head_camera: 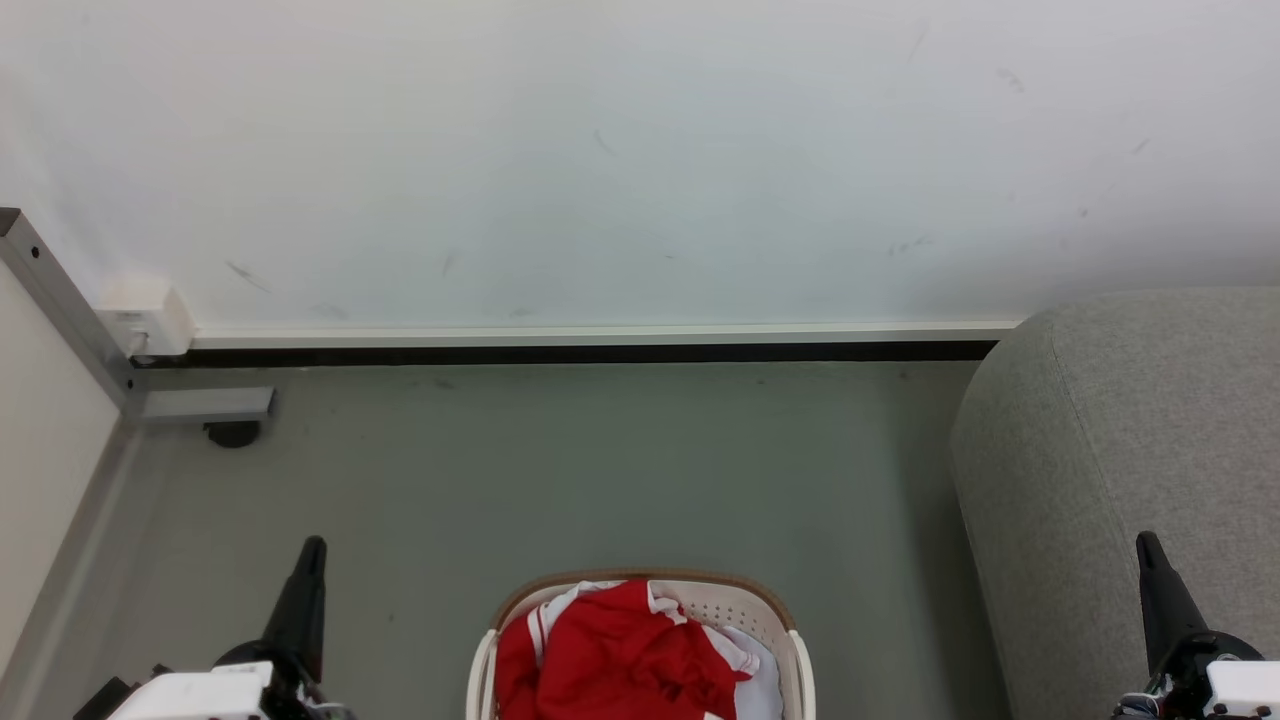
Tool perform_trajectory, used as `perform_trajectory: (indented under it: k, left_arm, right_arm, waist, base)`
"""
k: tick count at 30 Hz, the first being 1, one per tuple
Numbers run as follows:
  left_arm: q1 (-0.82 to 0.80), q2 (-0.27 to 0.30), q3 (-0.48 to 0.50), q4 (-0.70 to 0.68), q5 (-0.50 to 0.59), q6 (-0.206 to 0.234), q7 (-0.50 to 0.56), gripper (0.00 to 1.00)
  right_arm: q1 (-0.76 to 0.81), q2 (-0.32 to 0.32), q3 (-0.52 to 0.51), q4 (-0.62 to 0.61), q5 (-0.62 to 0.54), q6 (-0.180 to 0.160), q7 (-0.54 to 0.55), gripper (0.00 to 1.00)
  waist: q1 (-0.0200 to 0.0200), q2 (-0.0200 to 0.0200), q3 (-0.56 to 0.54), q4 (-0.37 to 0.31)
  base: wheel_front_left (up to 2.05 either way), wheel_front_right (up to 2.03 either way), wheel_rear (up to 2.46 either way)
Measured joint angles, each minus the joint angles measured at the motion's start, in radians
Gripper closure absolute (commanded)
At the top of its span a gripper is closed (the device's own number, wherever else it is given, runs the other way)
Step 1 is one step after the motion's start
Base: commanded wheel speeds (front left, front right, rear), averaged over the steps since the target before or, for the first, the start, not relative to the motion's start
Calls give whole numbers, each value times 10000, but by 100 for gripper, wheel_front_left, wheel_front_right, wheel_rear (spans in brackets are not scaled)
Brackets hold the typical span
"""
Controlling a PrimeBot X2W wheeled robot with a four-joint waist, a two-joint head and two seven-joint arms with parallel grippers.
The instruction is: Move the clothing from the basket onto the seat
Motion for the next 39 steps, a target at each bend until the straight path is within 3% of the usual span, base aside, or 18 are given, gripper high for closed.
perform_trajectory:
  k: [7,8,17,39]
  left_arm:
    - [0,0,0,0,0,0,0,100]
    - [23,-8,-4,48,8,6,-8,0]
    - [484,-144,-165,470,205,61,-215,0]
    - [598,-136,-606,134,3613,288,-1212,0]
  right_arm:
    - [0,0,0,0,0,0,0,100]
    - [24,10,8,44,0,0,-10,0]
    - [494,178,163,460,-245,0,-222,0]
    - [647,161,667,36,-4721,0,-1179,0]
  waist:
    - [0,0,0,0]
    - [0,0,0,0]
    - [0,0,4,10]
    - [0,0,26,46]
  base:
    - [0,0,0]
    - [0,0,0]
    - [0,0,0]
    - [0,0,0]
